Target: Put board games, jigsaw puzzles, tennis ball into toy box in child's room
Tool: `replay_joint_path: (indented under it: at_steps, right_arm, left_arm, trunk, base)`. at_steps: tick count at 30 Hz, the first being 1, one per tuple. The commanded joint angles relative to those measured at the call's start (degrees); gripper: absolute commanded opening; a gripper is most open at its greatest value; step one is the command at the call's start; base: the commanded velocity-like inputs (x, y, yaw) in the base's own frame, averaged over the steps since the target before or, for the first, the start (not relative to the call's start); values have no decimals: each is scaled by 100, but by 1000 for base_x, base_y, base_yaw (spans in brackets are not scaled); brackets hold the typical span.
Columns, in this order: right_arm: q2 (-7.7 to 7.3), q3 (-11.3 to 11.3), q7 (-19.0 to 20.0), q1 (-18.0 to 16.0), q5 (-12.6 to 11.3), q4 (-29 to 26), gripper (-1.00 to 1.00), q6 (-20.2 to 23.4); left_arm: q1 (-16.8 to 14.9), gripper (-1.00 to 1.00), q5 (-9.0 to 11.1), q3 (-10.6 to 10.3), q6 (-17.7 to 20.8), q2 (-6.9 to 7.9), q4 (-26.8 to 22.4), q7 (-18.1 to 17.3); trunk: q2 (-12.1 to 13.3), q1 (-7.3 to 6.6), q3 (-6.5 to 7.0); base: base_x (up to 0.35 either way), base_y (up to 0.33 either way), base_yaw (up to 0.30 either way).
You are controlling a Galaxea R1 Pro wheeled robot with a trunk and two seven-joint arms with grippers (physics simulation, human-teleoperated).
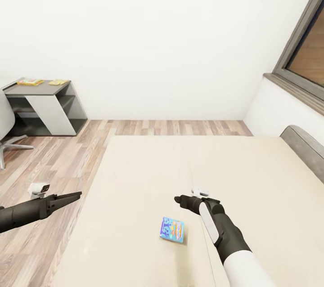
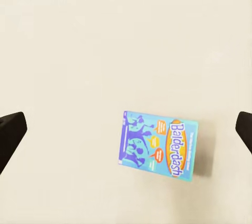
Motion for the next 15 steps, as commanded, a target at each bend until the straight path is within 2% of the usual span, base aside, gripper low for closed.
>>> replay_joint_path:
  at_steps: [1,15]
  right_arm:
    - [2,4,-25,-4,-34,-8,100,24]
    - [0,4,-16,-4,-35,-1,100,23]
  left_arm:
    - [-4,100,-6,-1,61,1,-1,-25]
    - [-4,100,-14,5,57,3,-1,-25]
  trunk:
    - [-11,3,-20]
    - [-11,3,-152]
  base:
    - [0,0,0]
    - [0,0,0]
